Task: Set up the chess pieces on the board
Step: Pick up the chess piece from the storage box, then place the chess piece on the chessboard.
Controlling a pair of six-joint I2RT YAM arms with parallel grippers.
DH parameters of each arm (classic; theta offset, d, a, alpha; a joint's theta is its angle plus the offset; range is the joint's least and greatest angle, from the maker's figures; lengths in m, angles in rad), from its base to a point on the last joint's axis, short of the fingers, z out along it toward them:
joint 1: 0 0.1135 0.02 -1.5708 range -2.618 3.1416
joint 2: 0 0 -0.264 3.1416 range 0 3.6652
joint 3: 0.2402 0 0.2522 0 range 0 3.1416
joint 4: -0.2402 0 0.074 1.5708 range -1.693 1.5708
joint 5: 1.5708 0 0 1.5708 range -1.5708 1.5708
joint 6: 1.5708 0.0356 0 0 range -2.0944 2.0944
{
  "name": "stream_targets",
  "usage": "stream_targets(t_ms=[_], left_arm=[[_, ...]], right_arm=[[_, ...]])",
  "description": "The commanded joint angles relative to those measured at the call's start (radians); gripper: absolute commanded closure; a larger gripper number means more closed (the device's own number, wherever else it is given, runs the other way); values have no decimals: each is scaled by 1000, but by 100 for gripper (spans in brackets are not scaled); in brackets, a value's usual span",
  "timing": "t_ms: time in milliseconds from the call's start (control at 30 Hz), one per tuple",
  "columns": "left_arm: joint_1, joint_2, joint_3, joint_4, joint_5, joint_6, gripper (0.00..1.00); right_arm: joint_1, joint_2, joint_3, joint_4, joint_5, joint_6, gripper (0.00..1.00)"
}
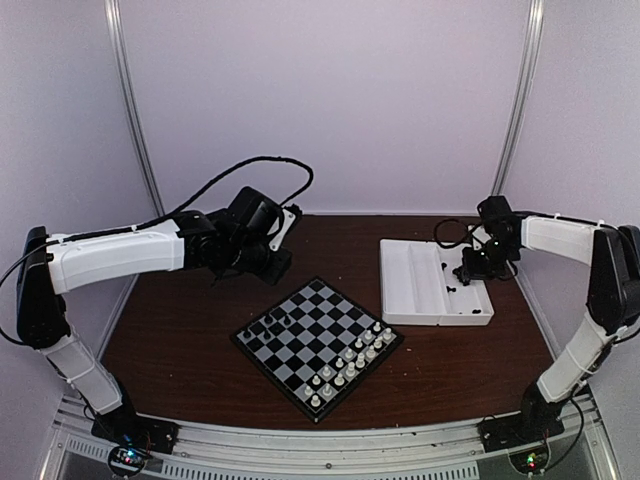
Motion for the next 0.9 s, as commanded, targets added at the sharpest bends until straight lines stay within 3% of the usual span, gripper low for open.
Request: stream_targets(t_ms=[0, 233, 433, 700, 867], left_arm=[[12, 9, 27, 57, 49, -4, 61], [17, 9, 28, 128, 212, -52, 55], [49, 26, 47, 254, 506, -190, 50], [87, 71, 41, 458, 747, -344, 48], [105, 89, 5, 624, 874, -432, 53]], right_arm=[[52, -111, -73, 137, -120, -29, 84], [288, -221, -84, 253, -185, -48, 84], [445, -230, -61, 347, -213, -21, 84], [533, -256, -74, 491, -315, 33, 84], [546, -263, -82, 580, -394, 117, 84]])
